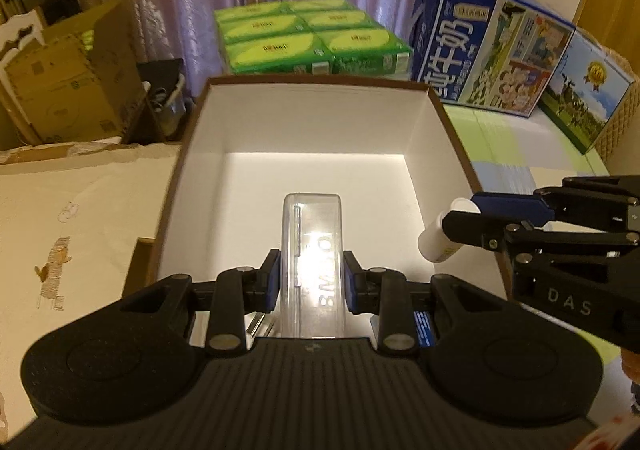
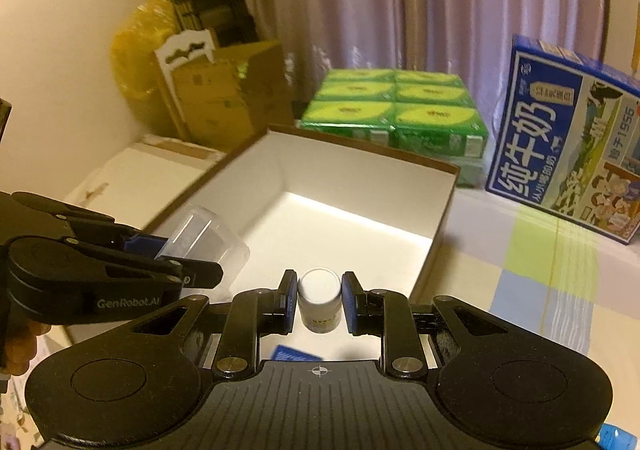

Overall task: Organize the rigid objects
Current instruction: 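Lower the case and white bottle into the brown box and open both tools, then move both tools away from the box toward the remaining items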

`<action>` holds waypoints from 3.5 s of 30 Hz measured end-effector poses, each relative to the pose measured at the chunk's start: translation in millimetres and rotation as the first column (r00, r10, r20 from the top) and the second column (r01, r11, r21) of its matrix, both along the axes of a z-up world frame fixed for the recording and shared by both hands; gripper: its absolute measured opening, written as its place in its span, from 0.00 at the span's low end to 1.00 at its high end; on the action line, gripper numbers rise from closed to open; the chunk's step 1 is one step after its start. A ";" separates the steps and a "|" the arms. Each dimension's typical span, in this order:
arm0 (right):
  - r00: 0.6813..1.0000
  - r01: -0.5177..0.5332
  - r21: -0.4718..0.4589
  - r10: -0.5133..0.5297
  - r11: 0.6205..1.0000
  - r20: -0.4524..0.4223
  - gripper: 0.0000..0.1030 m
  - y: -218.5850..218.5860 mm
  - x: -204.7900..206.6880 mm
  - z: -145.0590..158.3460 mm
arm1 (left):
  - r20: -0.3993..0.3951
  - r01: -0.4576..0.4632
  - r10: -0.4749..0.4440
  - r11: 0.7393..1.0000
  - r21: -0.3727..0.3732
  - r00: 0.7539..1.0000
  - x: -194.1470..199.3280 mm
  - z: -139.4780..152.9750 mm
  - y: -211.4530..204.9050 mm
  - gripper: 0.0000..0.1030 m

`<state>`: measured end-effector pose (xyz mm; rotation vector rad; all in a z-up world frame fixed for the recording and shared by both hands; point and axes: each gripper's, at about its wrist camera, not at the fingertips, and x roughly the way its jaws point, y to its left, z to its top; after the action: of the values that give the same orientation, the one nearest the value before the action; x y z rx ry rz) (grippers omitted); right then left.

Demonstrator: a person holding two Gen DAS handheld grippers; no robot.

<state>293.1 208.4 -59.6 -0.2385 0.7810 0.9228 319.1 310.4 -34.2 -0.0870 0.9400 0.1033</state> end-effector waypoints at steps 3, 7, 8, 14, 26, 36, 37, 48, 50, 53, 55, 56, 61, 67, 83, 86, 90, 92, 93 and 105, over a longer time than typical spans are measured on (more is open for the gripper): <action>1.000 0.011 -0.021 -0.011 1.000 -0.005 0.20 4.1 10.1 -5.0 | -0.026 0.012 -0.013 1.000 -0.021 1.000 16.1 -9.7 2.6 0.25; 1.000 0.016 -0.037 -0.016 0.999 -0.015 0.20 10.7 20.1 -9.5 | -0.048 0.028 -0.030 0.999 -0.038 0.998 34.9 -17.9 5.0 0.26; 1.000 0.017 -0.039 -0.018 0.999 -0.017 0.20 11.8 22.4 -10.8 | -0.052 0.030 -0.032 0.999 -0.045 0.998 39.1 -19.9 6.3 0.26; 0.999 0.020 -0.050 -0.022 0.999 -0.031 0.20 17.3 32.1 -15.0 | -0.048 0.038 -0.040 0.998 -0.040 0.998 55.5 -26.8 11.3 0.40; 1.000 0.011 -0.037 -0.011 0.999 -0.002 0.49 19.7 25.9 -9.3 | -0.059 0.015 -0.016 1.000 -0.020 0.998 52.0 -23.3 24.9 0.51; 1.000 0.018 -0.037 -0.019 0.999 -0.025 0.52 9.5 13.5 -9.3 | -0.052 0.013 -0.014 1.000 -0.009 0.999 34.8 -13.2 26.6 0.53; 1.000 0.020 -0.036 -0.021 0.999 -0.023 0.52 8.5 12.3 -8.6 | -0.050 0.011 -0.012 1.000 -0.009 0.999 32.4 -11.7 26.8 0.53; 0.999 0.025 0.003 -0.025 1.000 -0.027 0.53 -3.0 -3.1 6.0 | -0.017 -0.005 0.005 1.000 0.004 1.000 5.6 5.9 23.8 0.53; 1.000 0.021 0.010 -0.021 1.000 -0.024 0.53 -5.4 -6.6 9.1 | -0.011 -0.008 0.008 1.000 0.006 1.000 0.8 9.7 22.7 0.53; 1.000 0.017 0.022 -0.016 1.000 -0.021 0.53 -9.2 -13.2 13.1 | 0.001 -0.011 0.011 1.000 0.006 1.000 -7.2 16.1 20.3 0.53; 1.000 0.014 0.031 -0.014 0.999 -0.021 0.53 -13.0 -18.5 16.2 | 0.009 -0.011 0.011 1.000 0.007 1.000 -13.4 21.0 18.0 0.53; 1.000 0.013 0.036 -0.012 0.999 -0.022 0.53 -15.0 -20.8 17.9 | 0.012 -0.010 0.010 1.000 0.009 1.000 -16.0 22.6 16.5 0.53; 1.000 0.008 0.064 -0.007 0.998 -0.024 0.53 -27.5 -34.1 26.5 | 0.030 -0.009 0.008 1.000 0.021 1.000 -34.3 33.0 7.2 0.53; 1.000 0.006 0.098 -0.003 0.995 -0.030 0.53 -48.3 -53.5 36.6 | 0.056 -0.011 0.010 1.000 0.019 0.998 -56.2 44.4 -5.0 0.53; 0.994 0.081 0.131 -0.071 0.988 -0.077 0.54 -152.5 -82.8 48.6 | 0.090 0.060 -0.055 0.996 -0.058 0.994 -119.4 58.3 -81.6 0.53; 0.992 0.104 0.118 -0.094 0.988 -0.084 0.54 -172.1 -86.1 47.6 | 0.076 0.079 -0.073 0.994 -0.081 0.994 -125.8 53.9 -99.8 0.53; 0.988 0.126 0.104 -0.116 0.987 -0.098 0.55 -198.0 -90.5 45.3 | 0.057 0.108 -0.103 0.990 -0.092 0.993 -132.1 46.5 -122.7 0.53; 0.987 0.134 0.096 -0.125 0.986 -0.102 0.55 -209.7 -92.6 43.9 | 0.048 0.121 -0.116 0.988 -0.097 0.992 -134.8 43.4 -132.7 0.53; 0.986 0.141 0.091 -0.131 0.986 -0.104 0.55 -214.8 -93.9 43.3 | 0.043 0.127 -0.124 0.987 -0.102 0.991 -135.8 41.7 -137.1 0.53; 0.950 0.260 0.014 -0.253 0.965 -0.183 0.55 -286.5 -101.1 25.2 | -0.009 0.217 -0.220 0.968 -0.129 0.976 -129.4 19.9 -197.5 0.53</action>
<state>192.0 -78.1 -34.5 -0.0179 0.9367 0.7170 189.6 113.0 -14.3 -0.0996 0.9731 -0.1603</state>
